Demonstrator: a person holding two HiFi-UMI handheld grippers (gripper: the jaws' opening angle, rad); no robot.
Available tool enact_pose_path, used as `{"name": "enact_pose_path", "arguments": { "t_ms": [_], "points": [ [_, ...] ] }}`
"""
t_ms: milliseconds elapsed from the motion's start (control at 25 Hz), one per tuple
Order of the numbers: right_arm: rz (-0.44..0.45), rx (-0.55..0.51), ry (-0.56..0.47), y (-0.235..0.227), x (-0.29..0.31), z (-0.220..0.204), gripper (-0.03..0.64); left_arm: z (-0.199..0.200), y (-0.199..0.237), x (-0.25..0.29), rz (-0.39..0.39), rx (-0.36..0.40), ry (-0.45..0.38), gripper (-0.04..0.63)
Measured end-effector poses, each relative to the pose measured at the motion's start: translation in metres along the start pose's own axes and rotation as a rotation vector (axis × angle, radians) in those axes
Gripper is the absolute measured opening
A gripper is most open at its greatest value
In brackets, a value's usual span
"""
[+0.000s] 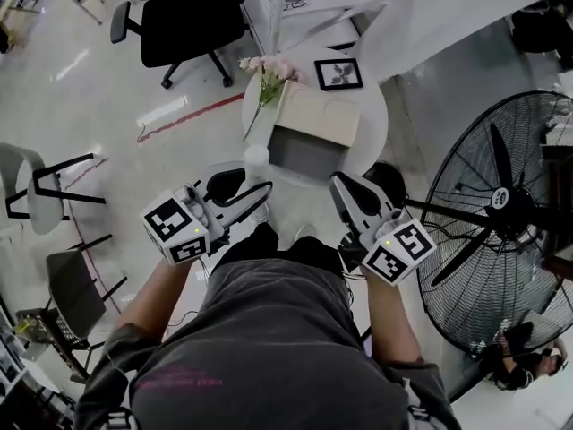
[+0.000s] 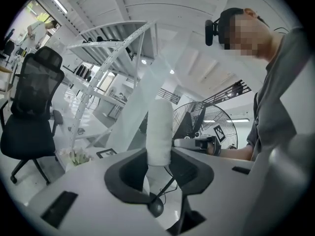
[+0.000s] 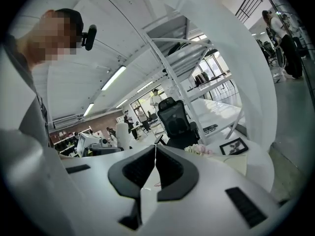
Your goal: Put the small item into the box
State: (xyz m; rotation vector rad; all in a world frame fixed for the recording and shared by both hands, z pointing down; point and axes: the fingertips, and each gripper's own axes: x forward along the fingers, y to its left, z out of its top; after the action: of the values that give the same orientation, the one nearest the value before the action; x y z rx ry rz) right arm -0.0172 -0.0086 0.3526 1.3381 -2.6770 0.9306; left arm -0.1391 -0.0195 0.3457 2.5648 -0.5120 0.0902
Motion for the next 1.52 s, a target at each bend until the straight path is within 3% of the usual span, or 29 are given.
{"name": "enact_pose_path", "arguments": {
  "t_ms": [240, 560, 1040, 1520],
  "points": [
    [-0.028, 0.021, 0.001, -0.034, 0.01, 0.004, 0.021, -0.009, 0.024, 0.026, -0.006, -0.008, 0.058, 0.143],
    [-0.003, 0.065, 0.014, -0.084, 0.026, 0.003, 0.021, -0.033, 0.055, 0.079, 0.024, 0.034, 0.148, 0.143],
    [-0.023, 0.139, 0.031, -0.163, 0.023, -0.008, 0.021, -0.109, 0.092, 0.145, 0.063, 0.113, 0.391, 0.143],
    [-0.07, 0.207, 0.052, -0.204, 0.01, -0.035, 0.021, -0.206, 0.117, 0.184, -0.02, 0.255, 0.691, 0.143]
  ]
}}
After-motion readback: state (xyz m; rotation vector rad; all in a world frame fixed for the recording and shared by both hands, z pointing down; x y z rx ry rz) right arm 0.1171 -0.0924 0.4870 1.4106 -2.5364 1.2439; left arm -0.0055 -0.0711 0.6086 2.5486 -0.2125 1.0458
